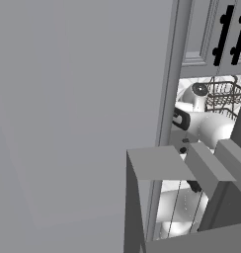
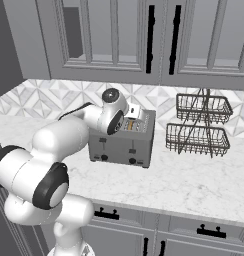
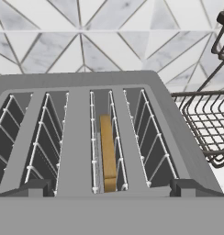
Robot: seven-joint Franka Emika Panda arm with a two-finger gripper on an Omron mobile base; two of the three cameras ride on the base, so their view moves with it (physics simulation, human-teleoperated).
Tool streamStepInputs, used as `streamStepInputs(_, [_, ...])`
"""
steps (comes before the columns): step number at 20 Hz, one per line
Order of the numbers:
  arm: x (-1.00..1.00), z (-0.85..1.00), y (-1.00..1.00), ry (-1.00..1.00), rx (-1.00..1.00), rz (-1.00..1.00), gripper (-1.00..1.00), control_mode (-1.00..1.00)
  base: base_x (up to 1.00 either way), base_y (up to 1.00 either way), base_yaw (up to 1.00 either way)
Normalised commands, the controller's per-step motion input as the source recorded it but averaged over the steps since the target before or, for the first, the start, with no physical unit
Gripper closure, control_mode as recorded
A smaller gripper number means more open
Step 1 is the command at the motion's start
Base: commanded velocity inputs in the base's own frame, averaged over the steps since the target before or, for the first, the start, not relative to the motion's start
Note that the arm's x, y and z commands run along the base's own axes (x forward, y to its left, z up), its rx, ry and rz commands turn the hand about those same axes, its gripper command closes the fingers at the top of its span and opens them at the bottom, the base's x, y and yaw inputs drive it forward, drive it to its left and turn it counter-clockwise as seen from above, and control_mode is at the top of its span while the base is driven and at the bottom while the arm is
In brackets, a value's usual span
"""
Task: Start the toaster. Once the lever pops up, take the bread to the plate on the dining counter.
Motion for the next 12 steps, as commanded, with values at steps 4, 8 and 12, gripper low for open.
streamStepInputs(4, [0.00,0.00,0.00,0.00,0.00,0.00,-1.00,-1.00,0.00,0.00,0.00])
streamStepInputs(8, [0.00,0.00,0.00,0.00,0.00,0.00,-1.00,-1.00,0.00,0.00,0.00])
streamStepInputs(12, [0.00,0.00,0.00,0.00,0.00,0.00,-1.00,-1.00,0.00,0.00,0.00])
